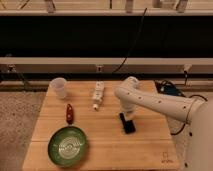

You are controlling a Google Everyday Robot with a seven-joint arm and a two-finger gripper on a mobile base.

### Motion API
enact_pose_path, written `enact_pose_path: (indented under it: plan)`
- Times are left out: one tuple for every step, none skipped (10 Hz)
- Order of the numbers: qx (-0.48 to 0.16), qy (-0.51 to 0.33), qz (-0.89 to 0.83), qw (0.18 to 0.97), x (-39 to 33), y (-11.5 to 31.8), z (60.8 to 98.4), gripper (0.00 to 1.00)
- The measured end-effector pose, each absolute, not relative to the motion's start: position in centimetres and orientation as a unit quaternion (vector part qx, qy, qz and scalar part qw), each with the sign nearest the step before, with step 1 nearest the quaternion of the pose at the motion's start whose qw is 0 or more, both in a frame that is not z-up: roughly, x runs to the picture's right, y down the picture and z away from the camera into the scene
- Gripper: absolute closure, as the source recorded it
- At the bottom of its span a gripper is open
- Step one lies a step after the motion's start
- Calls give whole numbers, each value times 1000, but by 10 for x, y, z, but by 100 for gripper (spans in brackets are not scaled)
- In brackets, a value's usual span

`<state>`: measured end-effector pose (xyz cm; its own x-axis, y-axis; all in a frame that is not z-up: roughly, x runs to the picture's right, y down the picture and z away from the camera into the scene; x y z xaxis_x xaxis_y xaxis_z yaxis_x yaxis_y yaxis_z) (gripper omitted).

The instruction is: Push the eraser across the table

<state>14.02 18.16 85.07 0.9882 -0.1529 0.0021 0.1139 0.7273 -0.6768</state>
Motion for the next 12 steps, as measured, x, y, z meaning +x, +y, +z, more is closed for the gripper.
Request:
enact_pose_path:
  plan:
    - [-362,27,-72,929,140,182,851,100]
    - [-362,27,-72,929,140,182,851,100]
    - [-362,27,-72,929,140,182,851,100]
    - [-362,28,-72,929,142,182,852,100]
    - [-362,29,-72,929,142,182,852,100]
    - [-362,28,-72,929,142,182,851,100]
    - [-363,29,-72,929,142,182,850,100]
    - [-363,29,-72,929,143,182,850,100]
    - [-363,30,-73,929,144,182,851,100]
    - [-363,31,-73,929,144,182,853,100]
    - [-363,31,-73,929,144,182,852,100]
    - [-363,31,-73,928,144,181,851,100]
